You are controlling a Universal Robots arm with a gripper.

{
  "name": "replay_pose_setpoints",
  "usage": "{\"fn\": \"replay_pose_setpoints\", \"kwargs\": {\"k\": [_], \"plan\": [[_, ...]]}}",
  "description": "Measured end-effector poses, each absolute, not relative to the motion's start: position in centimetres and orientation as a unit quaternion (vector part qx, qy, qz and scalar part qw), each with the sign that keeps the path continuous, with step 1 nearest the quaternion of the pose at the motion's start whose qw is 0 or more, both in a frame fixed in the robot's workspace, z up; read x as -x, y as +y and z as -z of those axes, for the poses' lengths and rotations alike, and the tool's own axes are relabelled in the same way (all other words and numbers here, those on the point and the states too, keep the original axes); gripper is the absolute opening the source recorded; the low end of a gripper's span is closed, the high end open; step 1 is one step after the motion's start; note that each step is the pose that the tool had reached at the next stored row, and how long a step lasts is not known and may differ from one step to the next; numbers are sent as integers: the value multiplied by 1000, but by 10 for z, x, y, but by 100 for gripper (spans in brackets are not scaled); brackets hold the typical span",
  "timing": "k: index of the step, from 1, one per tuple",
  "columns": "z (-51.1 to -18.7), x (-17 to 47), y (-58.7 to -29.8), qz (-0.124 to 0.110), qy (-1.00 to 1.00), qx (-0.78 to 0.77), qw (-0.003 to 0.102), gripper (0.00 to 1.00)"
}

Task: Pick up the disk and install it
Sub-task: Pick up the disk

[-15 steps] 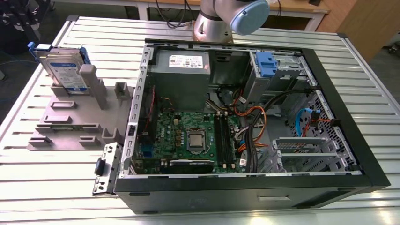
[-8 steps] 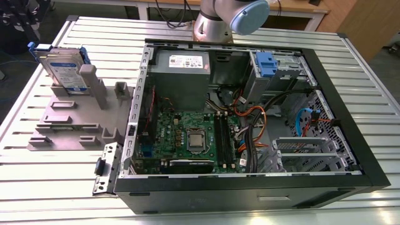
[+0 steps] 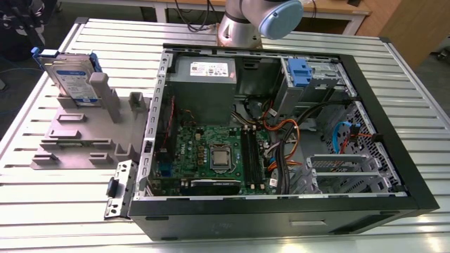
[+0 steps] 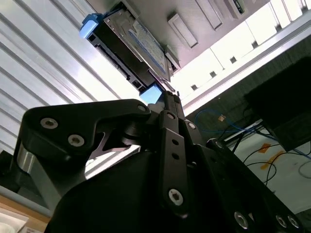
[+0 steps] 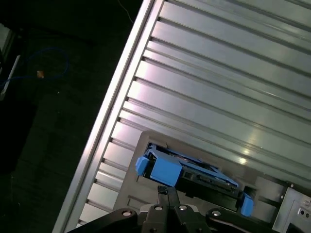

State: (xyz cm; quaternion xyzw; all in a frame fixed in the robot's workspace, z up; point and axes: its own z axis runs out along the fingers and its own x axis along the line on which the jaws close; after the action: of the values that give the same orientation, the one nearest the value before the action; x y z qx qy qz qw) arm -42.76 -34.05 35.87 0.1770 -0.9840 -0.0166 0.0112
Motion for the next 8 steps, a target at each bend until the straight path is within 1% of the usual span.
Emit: {"fn": "replay_pose_setpoints", "kwargs": {"k": [8], "plan": [[-359, 428, -340, 16, -978, -206, 12, 11]]}}
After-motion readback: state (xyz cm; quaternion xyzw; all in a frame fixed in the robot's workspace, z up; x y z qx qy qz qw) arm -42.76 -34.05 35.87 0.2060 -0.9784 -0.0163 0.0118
